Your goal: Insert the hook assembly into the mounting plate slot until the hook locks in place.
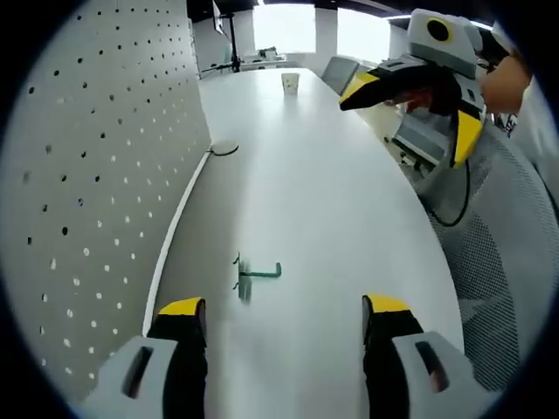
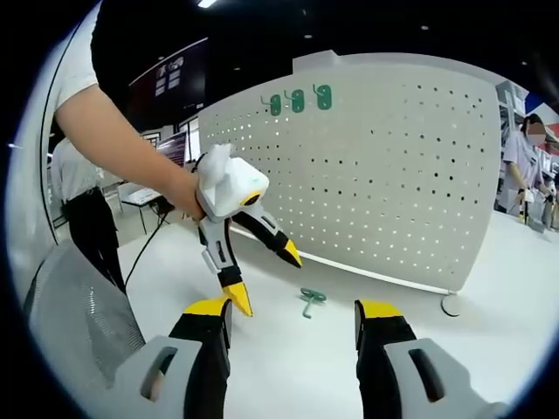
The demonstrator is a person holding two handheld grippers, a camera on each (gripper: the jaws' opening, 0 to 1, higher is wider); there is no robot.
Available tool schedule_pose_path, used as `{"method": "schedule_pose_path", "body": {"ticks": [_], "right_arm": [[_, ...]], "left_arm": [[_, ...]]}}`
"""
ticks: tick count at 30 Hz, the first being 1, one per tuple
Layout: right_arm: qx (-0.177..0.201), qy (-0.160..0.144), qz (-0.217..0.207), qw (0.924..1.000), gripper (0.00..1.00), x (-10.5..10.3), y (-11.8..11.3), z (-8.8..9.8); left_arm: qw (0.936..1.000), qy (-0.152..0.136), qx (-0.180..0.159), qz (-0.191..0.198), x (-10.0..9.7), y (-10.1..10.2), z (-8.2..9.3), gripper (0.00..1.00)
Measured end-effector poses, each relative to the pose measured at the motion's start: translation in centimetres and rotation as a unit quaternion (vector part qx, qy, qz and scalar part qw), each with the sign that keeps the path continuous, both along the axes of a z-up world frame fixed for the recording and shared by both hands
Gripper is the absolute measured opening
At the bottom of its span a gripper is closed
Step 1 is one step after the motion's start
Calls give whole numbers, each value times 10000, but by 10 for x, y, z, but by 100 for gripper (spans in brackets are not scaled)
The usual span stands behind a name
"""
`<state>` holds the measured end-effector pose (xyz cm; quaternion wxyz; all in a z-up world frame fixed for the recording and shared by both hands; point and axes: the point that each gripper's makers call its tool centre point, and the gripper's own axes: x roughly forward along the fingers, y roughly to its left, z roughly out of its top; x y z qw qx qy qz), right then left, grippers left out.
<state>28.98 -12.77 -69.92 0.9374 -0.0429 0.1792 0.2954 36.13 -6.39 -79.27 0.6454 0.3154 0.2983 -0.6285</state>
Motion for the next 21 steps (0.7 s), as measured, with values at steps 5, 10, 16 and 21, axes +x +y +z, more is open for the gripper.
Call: {"method": "schedule_pose_path", "body": {"ticks": [5,10,16,21], "right_arm": [[2,-3,-2,10000,55,1,0,0],[26,-2,-42,10000,55,1,-2,0],[73,-6,-108,9999,55,4,-4,1],[12,2,-73,10000,55,3,-3,-1]], "left_arm": [[9997,-6,158,-206,7,-7,-4,72],[9990,41,317,-317,9,-7,-11,70],[9981,100,477,-385,12,-9,-21,70],[9973,144,584,-423,13,-12,-27,69]]}}
